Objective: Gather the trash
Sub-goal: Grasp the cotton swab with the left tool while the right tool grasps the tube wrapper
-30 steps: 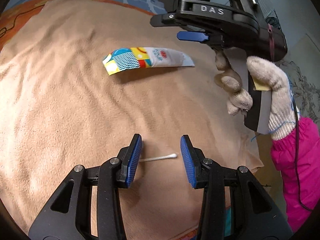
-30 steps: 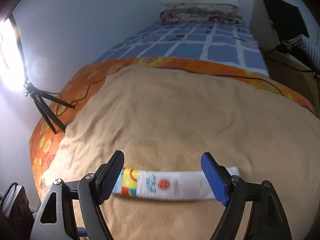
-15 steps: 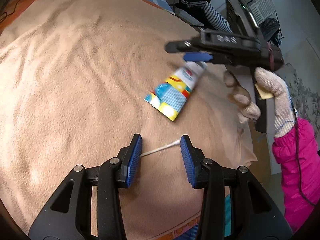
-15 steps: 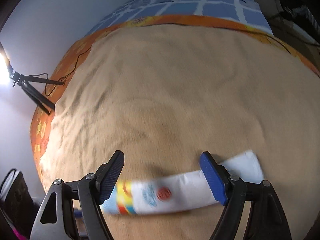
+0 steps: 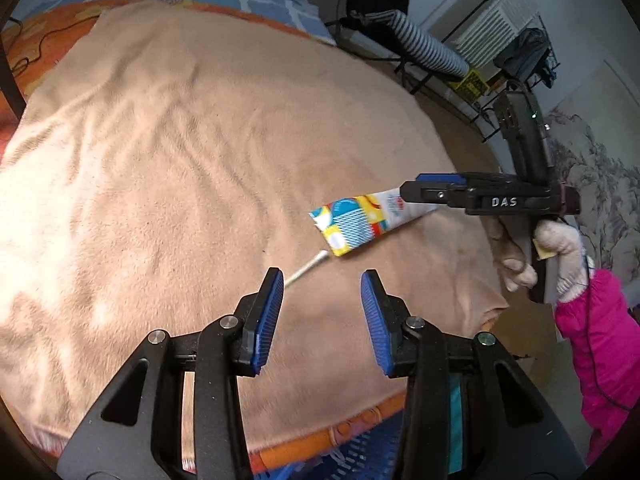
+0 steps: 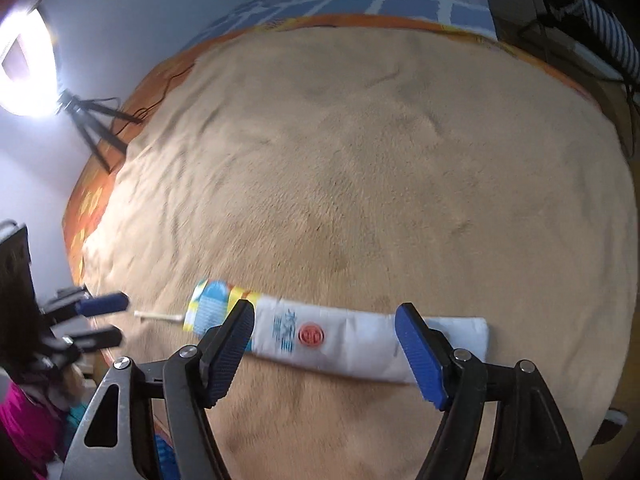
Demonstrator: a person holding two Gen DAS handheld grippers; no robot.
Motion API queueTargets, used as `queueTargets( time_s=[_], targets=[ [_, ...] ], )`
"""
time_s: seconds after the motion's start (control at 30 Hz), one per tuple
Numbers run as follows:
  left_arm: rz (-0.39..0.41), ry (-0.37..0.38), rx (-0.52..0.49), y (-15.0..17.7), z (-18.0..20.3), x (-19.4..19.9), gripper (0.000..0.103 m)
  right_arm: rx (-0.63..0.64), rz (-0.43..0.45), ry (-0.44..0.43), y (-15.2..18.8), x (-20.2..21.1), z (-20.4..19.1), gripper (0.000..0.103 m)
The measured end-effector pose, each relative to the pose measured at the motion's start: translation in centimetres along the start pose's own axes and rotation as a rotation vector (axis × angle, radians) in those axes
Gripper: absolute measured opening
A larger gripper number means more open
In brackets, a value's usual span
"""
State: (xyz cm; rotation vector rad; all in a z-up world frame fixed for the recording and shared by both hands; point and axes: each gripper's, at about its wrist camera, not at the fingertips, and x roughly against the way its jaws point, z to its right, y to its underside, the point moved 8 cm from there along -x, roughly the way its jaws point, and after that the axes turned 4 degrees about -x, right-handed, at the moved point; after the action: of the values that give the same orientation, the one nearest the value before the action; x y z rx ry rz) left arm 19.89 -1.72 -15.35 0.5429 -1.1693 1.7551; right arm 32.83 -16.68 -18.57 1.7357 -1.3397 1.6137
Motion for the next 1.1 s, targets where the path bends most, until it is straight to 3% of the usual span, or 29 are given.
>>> queueTargets(
  time_s=[0.07, 0.17, 0.33, 0.47, 0.67, 0.83, 0.9, 0.97, 1.0, 1.03, 1.1],
  targets=[
    [0.002, -0.038, -0.059, 0.2, 0.4, 0.3, 0.041, 0.083, 0.005, 0.015, 0.2, 0.3, -1.1, 0.076],
    [-0.029, -0.097, -0.118, 0.5, 0.2, -0.9, 0.041, 0.236, -0.036, 0.102, 1.0, -0.6, -2.5, 0.087],
    [-0.092, -0.155, -0.159, 1.0, -0.8, -3.7, 0.041, 0.485, -0.108, 0.214, 3.5, -2.5, -4.1, 0.087],
    [-0.087, -0.199, -0.159, 0.4, -1.4, -4.4, 0.039, 0.555, -0.11, 0.267, 3.7, -3.2, -3.6, 0.091],
    [-0.053, -0.239, -0.115, -0.7, -2.4, -5.1, 0.012, 0.435, -0.04, 0.259, 0.3, -3.8, -2.4, 0.09],
    [-0.056, -0.204, -0.098, -1.1, -2.2, -5.2, 0.011, 0.22, -0.021, 0.153, -1.6, -4.6, -1.2, 0.077],
    [-0.078, -0.169, -0.098, -0.9, -1.6, -5.2, 0.017, 0.169, -0.006, 0.144, -1.8, -4.5, -0.7, 0.065],
    [-0.072, -0.178, -0.142, -1.0, -0.9, -5.2, 0.039, 0.11, 0.005, 0.155, -2.2, -4.1, 0.2, 0.048],
    [-0.067, -0.205, -0.173, -1.1, -0.6, -5.4, 0.041, 0.084, 0.007, 0.152, -2.3, -4.0, 0.6, 0.038],
    [-0.074, -0.246, -0.213, -1.0, -0.4, -5.7, 0.041, 0.06, 0.007, 0.149, -2.3, -3.8, 1.0, 0.035],
    [-0.091, -0.255, -0.232, -0.6, -0.2, -6.4, 0.041, 0.029, 0.006, 0.147, -2.2, -3.4, 1.5, 0.029]
  ],
)
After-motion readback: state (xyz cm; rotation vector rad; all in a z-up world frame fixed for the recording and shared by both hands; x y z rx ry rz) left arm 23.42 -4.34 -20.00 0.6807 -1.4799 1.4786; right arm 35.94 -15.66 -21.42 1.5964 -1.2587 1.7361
